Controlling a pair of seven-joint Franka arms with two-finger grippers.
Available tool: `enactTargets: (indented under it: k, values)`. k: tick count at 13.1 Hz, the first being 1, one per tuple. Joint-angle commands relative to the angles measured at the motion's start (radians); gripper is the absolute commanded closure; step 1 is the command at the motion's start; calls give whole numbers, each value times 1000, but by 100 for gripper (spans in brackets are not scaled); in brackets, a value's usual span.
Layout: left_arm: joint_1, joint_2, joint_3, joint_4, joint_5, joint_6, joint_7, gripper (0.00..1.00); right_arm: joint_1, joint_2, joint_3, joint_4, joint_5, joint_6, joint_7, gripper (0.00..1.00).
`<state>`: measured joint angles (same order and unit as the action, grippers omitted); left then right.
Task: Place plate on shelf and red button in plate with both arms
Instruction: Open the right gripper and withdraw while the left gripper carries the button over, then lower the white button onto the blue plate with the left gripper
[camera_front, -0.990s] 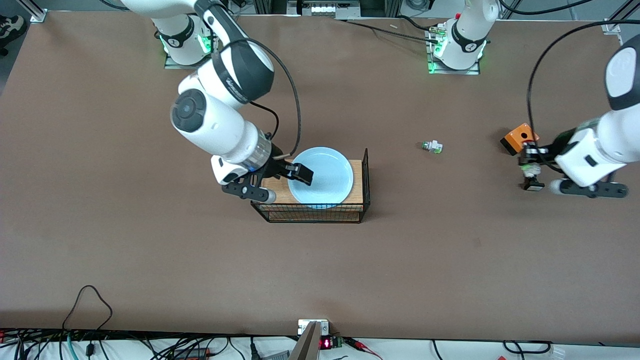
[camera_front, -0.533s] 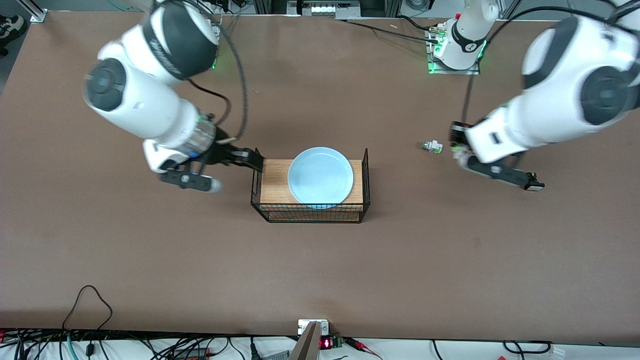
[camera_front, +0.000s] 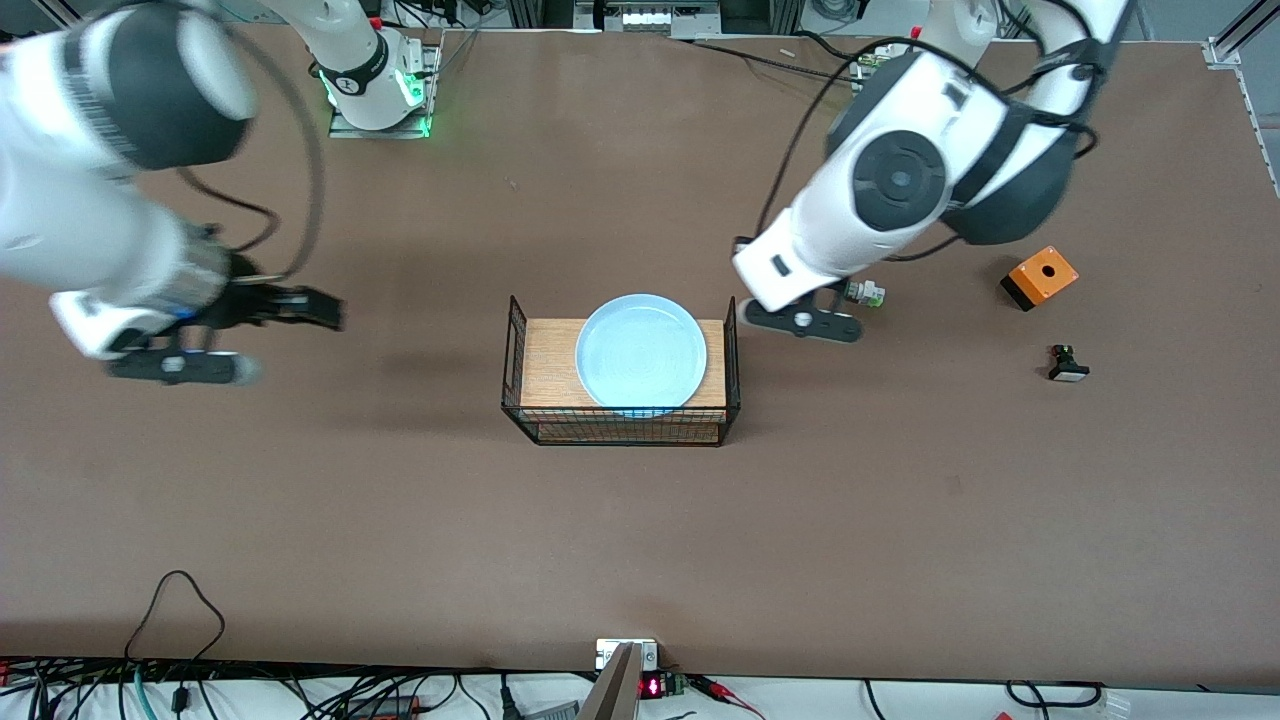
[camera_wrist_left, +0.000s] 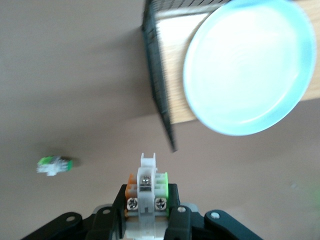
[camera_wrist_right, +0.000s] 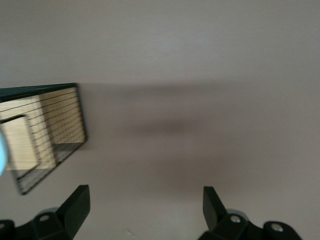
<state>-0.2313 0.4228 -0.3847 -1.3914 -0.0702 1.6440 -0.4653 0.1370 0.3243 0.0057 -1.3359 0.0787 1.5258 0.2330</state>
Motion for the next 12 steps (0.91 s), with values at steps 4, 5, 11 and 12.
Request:
enactTargets:
  k: [4, 5, 11, 12]
  values:
    - [-100, 169, 10, 175, -7, 129, -58, 100, -65, -42, 16, -11, -11, -58, -50, 0]
    - [-117, 191, 12, 180, -5, 157, -58, 100, -63, -42, 16, -11, -37, -61, -52, 0]
    - [-151, 275, 26, 180, -2, 287, -65, 100, -60, -45, 17, 24, -73, -91, -32, 0]
    - [-151, 281, 30, 180, -2, 306, -65, 100, -57, -44, 16, 24, -73, -111, -29, 0]
